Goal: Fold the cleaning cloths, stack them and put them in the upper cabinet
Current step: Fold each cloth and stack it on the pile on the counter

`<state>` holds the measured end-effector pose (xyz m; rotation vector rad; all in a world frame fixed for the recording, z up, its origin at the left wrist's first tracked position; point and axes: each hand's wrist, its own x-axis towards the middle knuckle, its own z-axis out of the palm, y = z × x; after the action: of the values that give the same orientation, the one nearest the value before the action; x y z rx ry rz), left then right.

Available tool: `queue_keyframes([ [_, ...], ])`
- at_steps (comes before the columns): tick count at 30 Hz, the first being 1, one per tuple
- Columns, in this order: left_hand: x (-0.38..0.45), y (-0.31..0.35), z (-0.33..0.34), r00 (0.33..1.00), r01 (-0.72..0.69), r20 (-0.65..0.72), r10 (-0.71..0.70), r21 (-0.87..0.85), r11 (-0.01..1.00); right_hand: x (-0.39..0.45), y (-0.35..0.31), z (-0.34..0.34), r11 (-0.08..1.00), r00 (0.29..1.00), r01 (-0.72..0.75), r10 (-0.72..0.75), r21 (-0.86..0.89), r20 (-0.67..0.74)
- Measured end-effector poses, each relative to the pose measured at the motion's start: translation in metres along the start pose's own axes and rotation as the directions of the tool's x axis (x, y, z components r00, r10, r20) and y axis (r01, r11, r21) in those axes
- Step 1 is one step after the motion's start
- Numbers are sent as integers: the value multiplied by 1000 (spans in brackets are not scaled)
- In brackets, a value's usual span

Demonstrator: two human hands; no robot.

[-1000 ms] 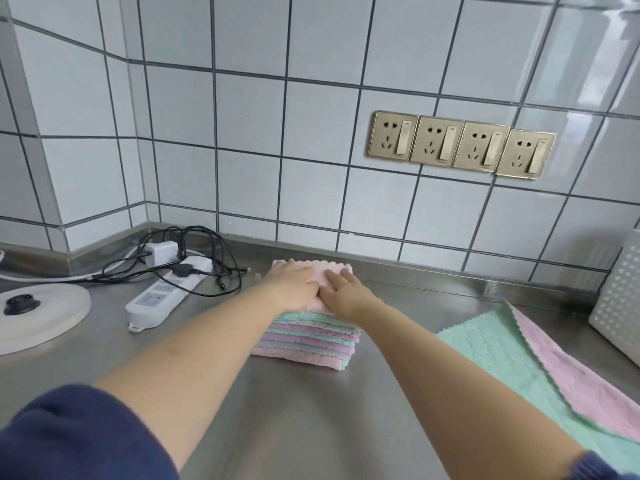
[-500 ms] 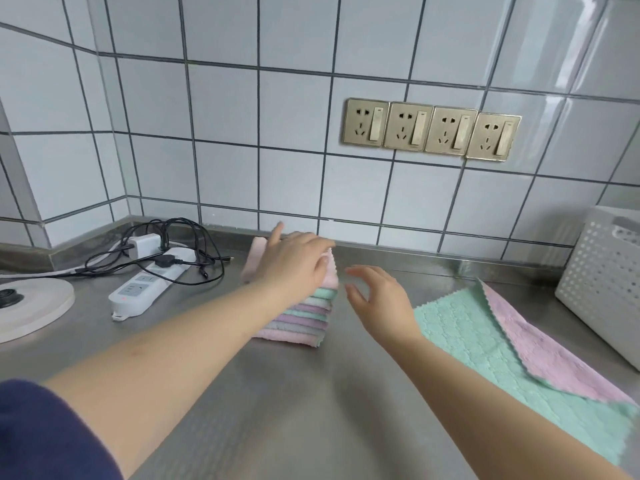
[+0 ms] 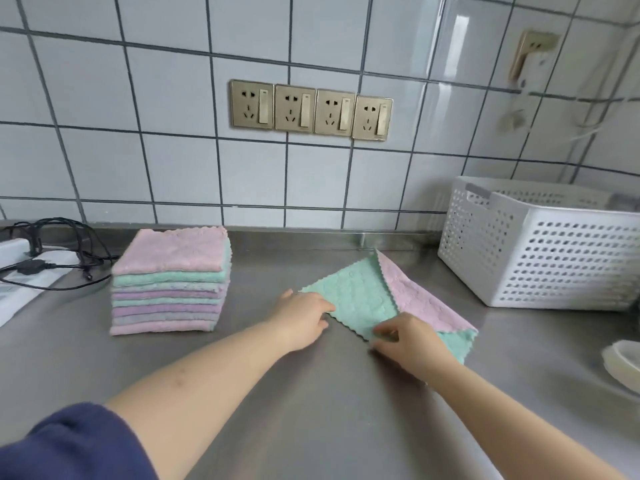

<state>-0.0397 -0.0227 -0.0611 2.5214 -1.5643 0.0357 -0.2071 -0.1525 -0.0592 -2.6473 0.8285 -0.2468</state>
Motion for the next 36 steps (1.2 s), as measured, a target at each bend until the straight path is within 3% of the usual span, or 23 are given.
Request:
queue_keyframes([
  [5,12,1,8,999,-12,-47,14,52,999,4,7,10,997,995,11,-4,71,-102],
  [13,22,9,4,971,-155,-103,215,415,897,0,4,8,997,997,31,-26,76,-72],
  [20,-21,6,-6,968,-251,47,248,289,924,-26,-1,-4,986,996,43,-54,159,69],
  [25,-58,5,-5,923,-322,-90,375,359,876,-59,-15,-10,973,989,32,-64,229,134],
  [28,-93,8,-13,883,-362,-145,446,392,845,-86,-22,-13,979,983,79,-108,185,151],
  [32,-142,18,-25,898,-414,-69,435,207,887,-117,-25,-13,979,971,158,-178,130,158],
  [36,-187,33,-32,928,-372,13,372,57,927,-147,-27,-15,961,954,213,-243,176,176],
])
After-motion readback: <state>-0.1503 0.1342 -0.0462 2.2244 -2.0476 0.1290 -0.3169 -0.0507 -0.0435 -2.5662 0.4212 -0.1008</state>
